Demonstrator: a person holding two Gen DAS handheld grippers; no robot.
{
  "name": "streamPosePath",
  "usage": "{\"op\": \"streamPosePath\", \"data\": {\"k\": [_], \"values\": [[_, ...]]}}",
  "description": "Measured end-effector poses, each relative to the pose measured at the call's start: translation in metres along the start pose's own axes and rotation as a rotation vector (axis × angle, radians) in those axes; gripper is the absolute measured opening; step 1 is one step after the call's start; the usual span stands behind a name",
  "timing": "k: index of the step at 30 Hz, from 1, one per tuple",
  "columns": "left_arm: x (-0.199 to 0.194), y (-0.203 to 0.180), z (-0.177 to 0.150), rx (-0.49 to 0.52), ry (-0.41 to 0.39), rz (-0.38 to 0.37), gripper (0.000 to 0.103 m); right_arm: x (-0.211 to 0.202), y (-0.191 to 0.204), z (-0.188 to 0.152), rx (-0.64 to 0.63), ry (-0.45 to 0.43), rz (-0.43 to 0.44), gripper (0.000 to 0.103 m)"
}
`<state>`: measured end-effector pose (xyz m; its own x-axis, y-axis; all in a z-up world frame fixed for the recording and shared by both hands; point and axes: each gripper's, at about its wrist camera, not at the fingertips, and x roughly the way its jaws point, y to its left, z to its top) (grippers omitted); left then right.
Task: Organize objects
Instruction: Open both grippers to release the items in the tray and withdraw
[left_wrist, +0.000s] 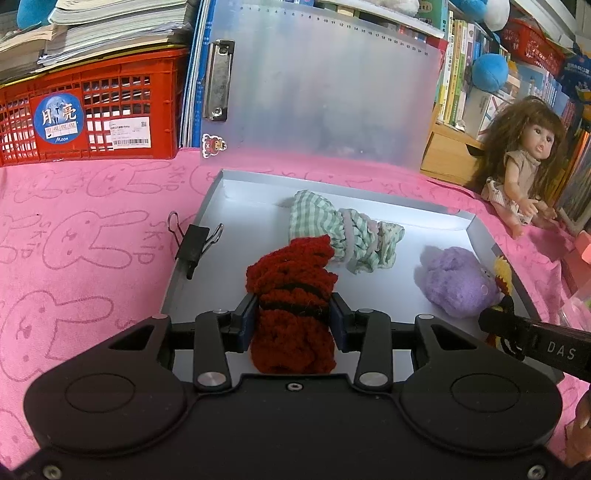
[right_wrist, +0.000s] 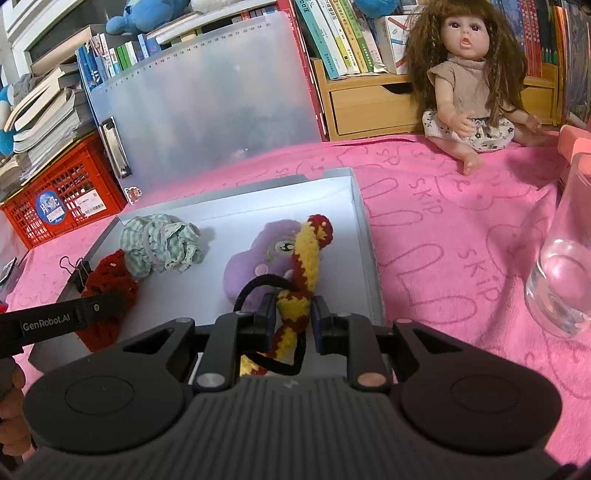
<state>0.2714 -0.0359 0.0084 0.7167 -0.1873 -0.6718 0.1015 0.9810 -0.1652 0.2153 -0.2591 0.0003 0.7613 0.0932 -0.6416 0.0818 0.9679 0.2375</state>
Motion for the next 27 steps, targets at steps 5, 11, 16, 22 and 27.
{"op": "streamPosePath", "data": {"k": [5, 11, 16, 22, 27], "values": [[-0.002, -0.001, -0.001, 0.012, -0.004, 0.002, 0.042, -0.002, 0.001, -0.002, -0.002, -0.015, 0.003, 0.047], [-0.016, -0.002, 0.002, 0.020, -0.032, -0.028, 0.067, -0.014, 0.001, -0.003, -0.018, -0.041, 0.007, 0.065], [-0.037, -0.005, 0.004, 0.044, -0.067, -0.048, 0.075, -0.032, -0.002, -0.002, -0.020, -0.071, 0.027, 0.071], [-0.060, 0.002, 0.005, 0.038, -0.093, -0.069, 0.078, -0.057, -0.003, 0.001, -0.020, -0.121, 0.055, 0.077], [-0.078, 0.009, -0.003, 0.034, -0.106, -0.091, 0.079, -0.076, 0.003, -0.003, -0.045, -0.152, 0.085, 0.080]]}}
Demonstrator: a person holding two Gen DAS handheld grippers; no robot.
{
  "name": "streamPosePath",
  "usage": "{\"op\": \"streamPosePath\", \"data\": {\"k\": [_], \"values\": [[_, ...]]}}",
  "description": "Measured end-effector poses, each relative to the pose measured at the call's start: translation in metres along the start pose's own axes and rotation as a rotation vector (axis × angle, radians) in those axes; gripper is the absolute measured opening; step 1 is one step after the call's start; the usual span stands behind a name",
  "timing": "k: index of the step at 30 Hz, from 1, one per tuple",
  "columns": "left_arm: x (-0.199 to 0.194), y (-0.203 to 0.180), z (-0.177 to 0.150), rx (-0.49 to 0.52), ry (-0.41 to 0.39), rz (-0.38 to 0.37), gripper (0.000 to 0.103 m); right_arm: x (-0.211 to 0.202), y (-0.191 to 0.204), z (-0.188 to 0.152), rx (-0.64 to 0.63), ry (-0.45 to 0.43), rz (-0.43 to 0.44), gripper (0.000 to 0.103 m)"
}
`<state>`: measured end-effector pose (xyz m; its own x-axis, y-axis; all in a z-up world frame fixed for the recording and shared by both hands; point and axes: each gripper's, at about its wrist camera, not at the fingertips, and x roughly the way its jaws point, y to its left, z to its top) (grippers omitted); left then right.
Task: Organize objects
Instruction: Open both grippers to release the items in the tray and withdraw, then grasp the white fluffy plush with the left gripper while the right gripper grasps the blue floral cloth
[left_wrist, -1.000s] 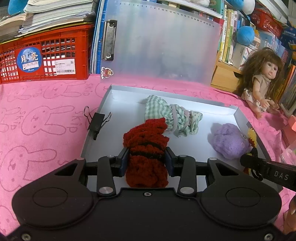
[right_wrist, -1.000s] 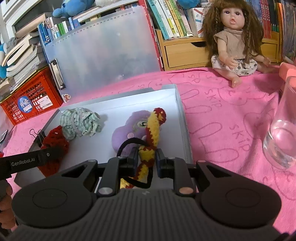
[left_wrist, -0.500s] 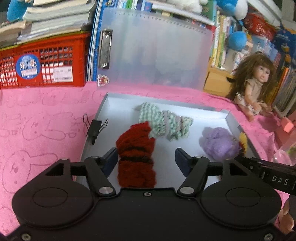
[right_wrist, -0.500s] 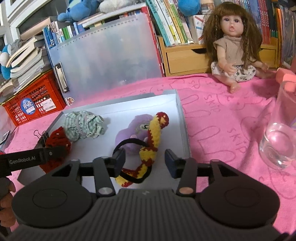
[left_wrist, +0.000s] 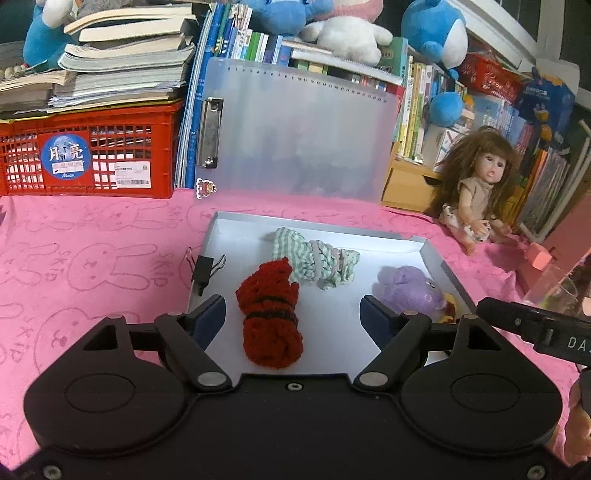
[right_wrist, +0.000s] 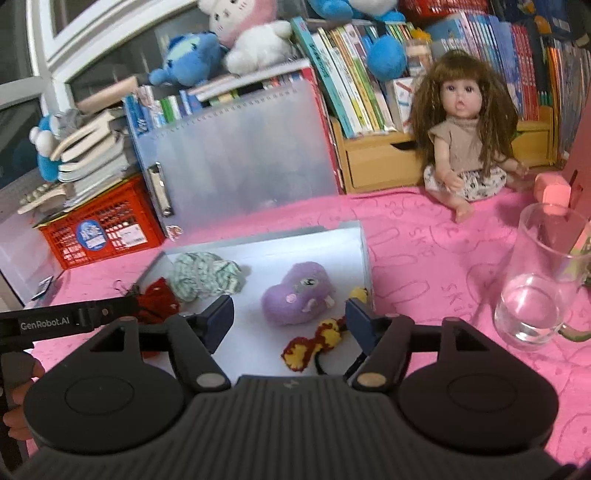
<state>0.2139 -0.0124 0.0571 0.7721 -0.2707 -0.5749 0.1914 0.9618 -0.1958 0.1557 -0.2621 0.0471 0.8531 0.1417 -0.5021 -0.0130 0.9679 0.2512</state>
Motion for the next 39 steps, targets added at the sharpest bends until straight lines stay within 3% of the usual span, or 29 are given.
{"op": "streamPosePath", "data": {"k": [20, 39], "values": [[-0.065, -0.009, -0.057, 0.076, -0.031, -0.067, 0.081, -0.052, 0.028, -0.041, -0.102, -0.036, 0.101, 0.085], [-0.086, -0.011, -0.103, 0.133, 0.012, -0.091, 0.081, -0.084, 0.042, -0.098, -0.279, 0.004, 0.176, 0.091]]}}
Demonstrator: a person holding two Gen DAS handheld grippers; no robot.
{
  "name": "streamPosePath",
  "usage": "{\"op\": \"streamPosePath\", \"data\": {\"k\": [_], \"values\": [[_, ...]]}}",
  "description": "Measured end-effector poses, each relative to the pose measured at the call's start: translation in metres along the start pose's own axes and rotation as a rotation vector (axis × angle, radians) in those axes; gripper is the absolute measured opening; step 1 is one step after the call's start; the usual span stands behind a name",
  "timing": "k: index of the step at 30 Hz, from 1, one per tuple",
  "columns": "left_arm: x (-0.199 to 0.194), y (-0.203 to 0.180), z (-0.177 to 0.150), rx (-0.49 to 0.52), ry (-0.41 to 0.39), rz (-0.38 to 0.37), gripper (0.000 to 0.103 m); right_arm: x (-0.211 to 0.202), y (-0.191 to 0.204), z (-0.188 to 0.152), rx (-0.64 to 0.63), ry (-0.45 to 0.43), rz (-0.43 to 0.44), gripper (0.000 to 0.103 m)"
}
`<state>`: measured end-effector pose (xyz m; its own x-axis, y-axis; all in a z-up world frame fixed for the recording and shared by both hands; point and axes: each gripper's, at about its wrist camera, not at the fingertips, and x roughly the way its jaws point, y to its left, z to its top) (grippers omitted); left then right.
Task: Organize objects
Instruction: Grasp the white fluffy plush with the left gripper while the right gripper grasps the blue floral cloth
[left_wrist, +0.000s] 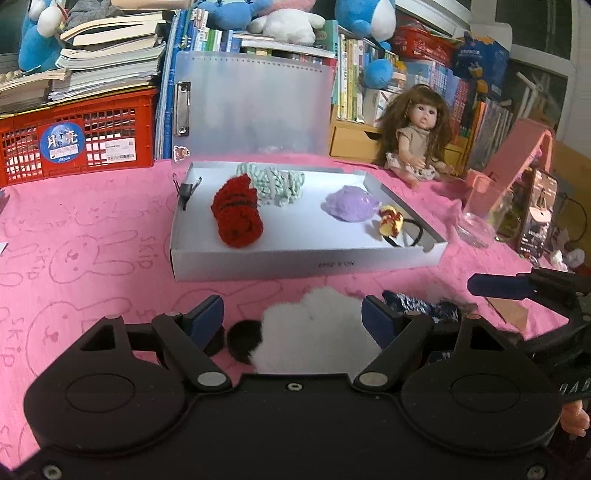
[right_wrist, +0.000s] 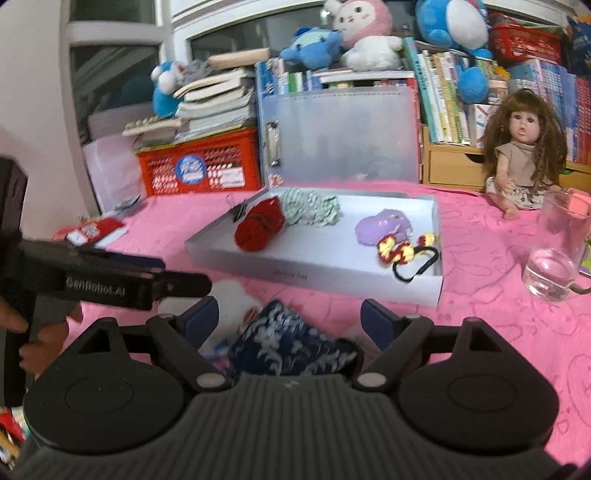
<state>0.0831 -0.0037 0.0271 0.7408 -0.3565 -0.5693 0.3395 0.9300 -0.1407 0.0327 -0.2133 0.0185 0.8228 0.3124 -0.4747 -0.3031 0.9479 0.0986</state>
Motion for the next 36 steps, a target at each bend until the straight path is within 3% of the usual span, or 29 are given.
{"op": "streamPosePath", "data": {"k": [8, 17, 36], "values": [[-0.001, -0.009, -0.007, 0.046, 0.003, -0.015, 0.082, 0.002, 0.017, -0.015, -0.135, 0.030, 0.004, 0.098], [0.010, -0.015, -0.013, 0.085, 0.032, -0.027, 0.083, 0.013, 0.021, -0.020, -0.176, 0.062, 0.029, 0.100], [0.029, -0.012, -0.015, 0.068, 0.071, -0.045, 0.083, 0.037, 0.020, -0.017, -0.259, 0.106, 0.073, 0.103]]}}
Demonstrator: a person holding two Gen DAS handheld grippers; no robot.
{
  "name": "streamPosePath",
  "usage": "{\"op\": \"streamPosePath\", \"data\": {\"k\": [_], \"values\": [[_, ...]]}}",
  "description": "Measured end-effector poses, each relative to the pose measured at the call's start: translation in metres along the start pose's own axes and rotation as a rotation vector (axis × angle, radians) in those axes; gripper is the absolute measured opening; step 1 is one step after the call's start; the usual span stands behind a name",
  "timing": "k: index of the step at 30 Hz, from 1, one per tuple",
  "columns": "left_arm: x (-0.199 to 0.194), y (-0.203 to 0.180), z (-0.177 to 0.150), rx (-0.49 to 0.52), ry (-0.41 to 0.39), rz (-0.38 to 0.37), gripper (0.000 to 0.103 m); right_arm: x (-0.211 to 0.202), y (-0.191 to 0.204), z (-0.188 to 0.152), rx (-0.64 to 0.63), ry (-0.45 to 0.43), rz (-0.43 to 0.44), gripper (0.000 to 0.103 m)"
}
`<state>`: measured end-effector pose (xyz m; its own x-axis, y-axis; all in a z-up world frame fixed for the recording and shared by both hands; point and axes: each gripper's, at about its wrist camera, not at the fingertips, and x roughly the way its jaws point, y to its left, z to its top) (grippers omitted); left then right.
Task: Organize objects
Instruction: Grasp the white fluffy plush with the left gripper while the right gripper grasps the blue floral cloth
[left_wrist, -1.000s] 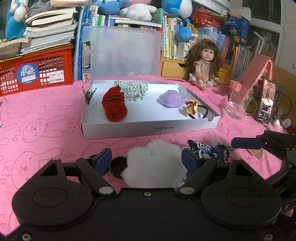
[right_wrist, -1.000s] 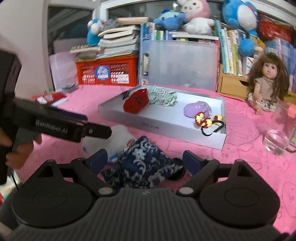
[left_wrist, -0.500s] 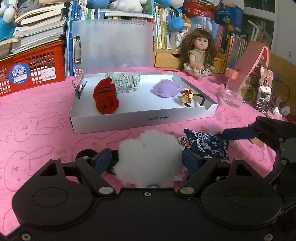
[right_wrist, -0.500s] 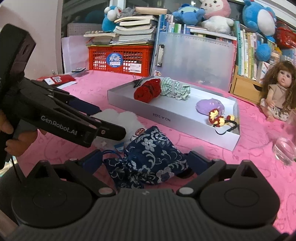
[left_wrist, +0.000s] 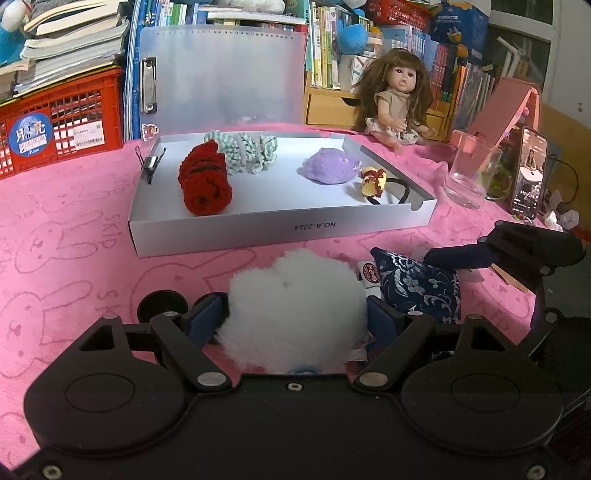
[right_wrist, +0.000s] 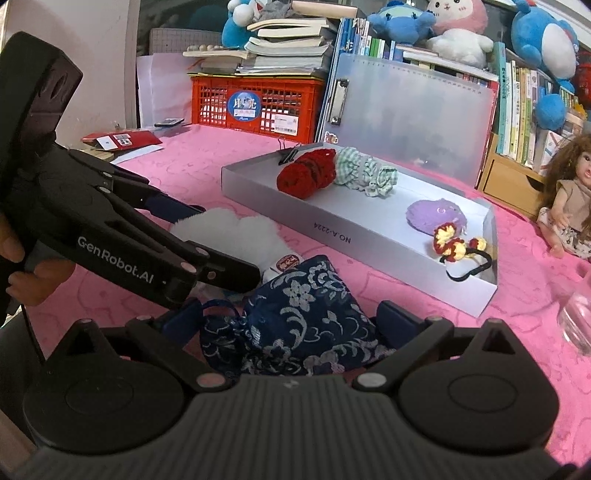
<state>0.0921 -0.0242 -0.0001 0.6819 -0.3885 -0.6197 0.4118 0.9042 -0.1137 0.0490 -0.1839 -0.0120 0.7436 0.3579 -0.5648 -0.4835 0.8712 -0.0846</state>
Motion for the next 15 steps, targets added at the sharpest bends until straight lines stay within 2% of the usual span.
{"op": "streamPosePath", "data": {"k": [11, 14, 15], "values": [[0.0037, -0.0006, -0.0015, 0.007, -0.002, -0.005, 0.081, 0.0058, 0.0042, -0.0050, -0.019, 0.015, -0.008, 0.103], [0.0031, -0.0003, -0.0024, 0.004, -0.004, -0.010, 0.079, 0.0054, 0.0041, -0.0059, -0.013, 0.008, -0.008, 0.103], [0.0028, -0.0001, -0.0024, 0.002, -0.005, -0.012, 0.074, 0.0047, 0.0036, -0.0058, -0.007, 0.006, -0.008, 0.103]]}}
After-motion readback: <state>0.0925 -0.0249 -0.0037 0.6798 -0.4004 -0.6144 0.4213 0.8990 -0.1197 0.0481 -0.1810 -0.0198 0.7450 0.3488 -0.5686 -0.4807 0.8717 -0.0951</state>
